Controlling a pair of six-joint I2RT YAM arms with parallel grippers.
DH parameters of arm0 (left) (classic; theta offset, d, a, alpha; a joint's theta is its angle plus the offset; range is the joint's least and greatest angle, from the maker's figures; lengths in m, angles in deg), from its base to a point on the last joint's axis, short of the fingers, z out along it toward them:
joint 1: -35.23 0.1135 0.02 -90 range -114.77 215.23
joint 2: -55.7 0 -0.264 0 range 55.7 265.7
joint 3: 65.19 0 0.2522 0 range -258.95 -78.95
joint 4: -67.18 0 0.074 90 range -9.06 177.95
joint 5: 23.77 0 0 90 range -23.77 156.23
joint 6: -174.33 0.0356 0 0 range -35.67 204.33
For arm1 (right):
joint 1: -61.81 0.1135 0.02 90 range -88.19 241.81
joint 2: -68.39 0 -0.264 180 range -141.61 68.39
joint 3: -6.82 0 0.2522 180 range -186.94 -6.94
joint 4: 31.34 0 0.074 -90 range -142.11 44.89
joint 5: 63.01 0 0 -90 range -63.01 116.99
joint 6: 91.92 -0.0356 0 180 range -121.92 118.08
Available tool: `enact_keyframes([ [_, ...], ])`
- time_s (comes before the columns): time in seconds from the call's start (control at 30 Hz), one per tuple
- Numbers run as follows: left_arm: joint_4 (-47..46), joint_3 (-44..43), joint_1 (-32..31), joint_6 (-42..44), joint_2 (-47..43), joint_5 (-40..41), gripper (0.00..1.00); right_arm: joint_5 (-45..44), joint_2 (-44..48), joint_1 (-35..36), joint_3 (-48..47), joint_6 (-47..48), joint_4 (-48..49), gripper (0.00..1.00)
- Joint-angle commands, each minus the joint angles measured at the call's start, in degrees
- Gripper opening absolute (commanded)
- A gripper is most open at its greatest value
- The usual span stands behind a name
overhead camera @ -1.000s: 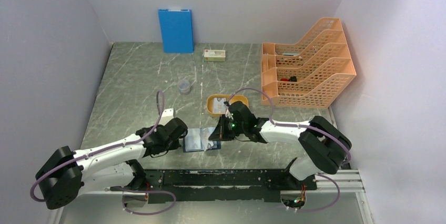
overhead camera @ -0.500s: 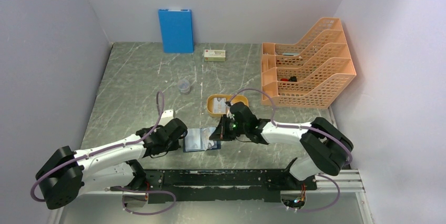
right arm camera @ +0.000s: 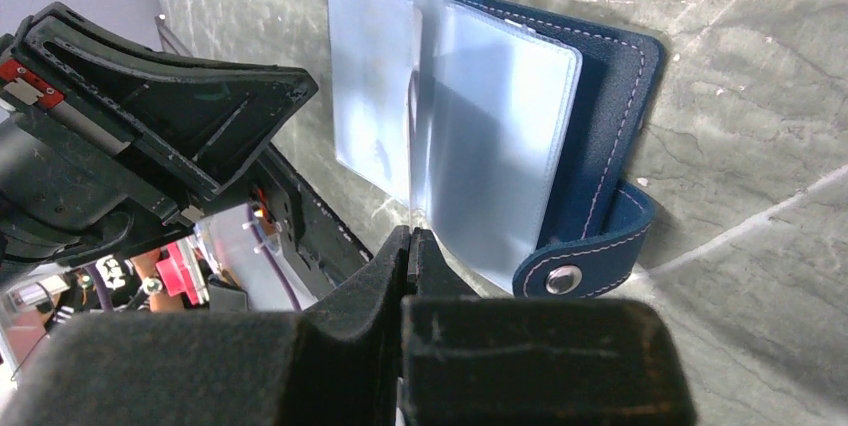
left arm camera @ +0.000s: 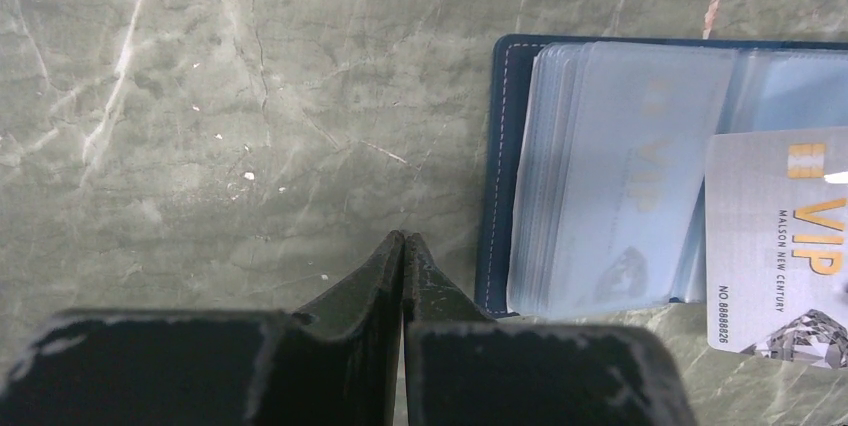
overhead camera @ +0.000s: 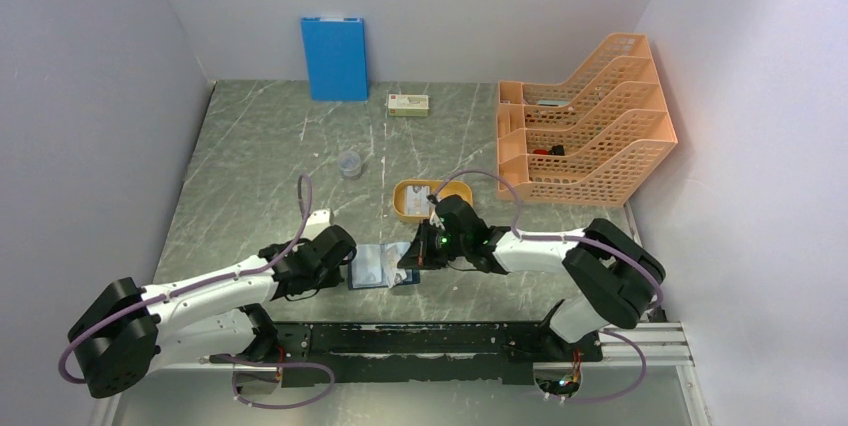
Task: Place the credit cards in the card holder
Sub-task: Turn over the card slot in the card holder, then insert the credit card into the card holder.
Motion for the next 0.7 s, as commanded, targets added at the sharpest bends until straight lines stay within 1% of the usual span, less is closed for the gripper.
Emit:
enact_keyframes([
  [0.0, -1.83, 0.82, 0.35, -0.38, 0.43, -1.6, 0.08, 0.99, -1.36, -0.19, -0.2, 0.17, 1.9, 0.0],
  [0.37, -3.3, 2.09, 0.36, -0.38, 0.94, -3.22, 0.07, 2.15, -3.67, -0.19, 0.46, -1.86, 5.7, 0.0],
  [0.67, -4.56, 2.94, 0.33, -0.28, 1.42, -4.49, 0.07, 1.06, -6.53, -0.19, 2.51, -5.3, 12.39, 0.0],
])
